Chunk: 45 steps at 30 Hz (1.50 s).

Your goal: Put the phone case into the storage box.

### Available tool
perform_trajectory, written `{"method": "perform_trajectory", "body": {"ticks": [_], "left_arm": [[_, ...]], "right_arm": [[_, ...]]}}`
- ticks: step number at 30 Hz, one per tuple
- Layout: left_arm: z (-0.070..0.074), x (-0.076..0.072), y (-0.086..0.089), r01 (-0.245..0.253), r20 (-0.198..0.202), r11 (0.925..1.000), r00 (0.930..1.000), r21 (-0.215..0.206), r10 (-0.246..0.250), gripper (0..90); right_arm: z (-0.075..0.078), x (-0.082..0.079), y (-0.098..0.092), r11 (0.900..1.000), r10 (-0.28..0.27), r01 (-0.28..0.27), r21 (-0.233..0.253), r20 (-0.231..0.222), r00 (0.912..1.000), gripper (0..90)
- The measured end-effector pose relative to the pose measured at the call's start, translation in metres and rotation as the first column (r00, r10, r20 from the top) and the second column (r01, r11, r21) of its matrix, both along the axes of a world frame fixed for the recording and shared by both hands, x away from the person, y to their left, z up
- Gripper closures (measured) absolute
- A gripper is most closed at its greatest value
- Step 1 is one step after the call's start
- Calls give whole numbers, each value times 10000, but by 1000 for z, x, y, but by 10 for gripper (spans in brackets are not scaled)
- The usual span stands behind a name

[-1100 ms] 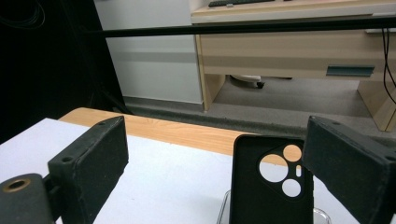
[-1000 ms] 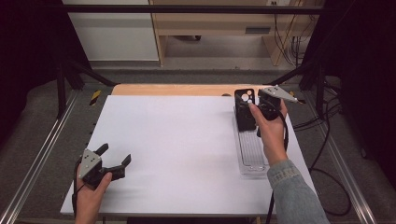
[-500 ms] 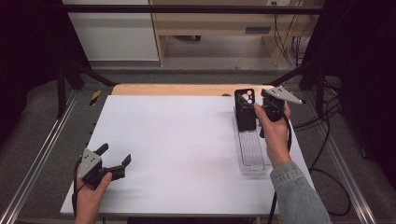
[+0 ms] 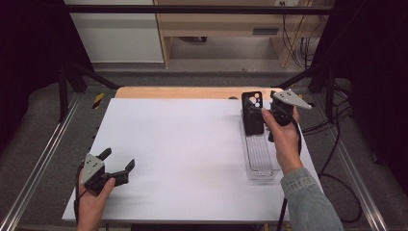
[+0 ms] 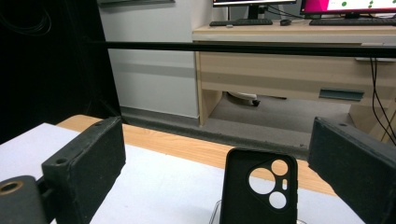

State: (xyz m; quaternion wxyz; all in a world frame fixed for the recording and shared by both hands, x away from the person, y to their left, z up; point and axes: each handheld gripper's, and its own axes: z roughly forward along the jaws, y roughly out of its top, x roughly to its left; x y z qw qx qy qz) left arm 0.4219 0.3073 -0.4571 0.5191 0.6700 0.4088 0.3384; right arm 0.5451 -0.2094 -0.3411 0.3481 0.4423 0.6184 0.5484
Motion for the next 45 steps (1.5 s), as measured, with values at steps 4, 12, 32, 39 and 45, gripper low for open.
{"method": "perform_trajectory", "body": {"ticks": [4,12,32,39,45], "left_arm": [[0,-1,0,14,12,10000,10000,37,-14,40],[1,-2,2,-11,7,10000,10000,14,11,38],[3,-7,11,-132,160,9998,9998,-157,134,31],[4,-8,15,-209,197,9994,9996,-269,214,30],[4,-8,18,-296,225,9990,9993,-348,303,30]], "right_arm": [[2,-2,1,10000,94,-94,-13,74,9999,49],[7,-8,-2,9997,246,-245,-24,355,9991,47],[14,-24,-27,9998,-139,124,165,926,9956,30],[12,-28,-35,9999,-168,170,-17,939,9954,32],[10,-33,-42,9998,-148,156,-84,951,9954,32]]}}
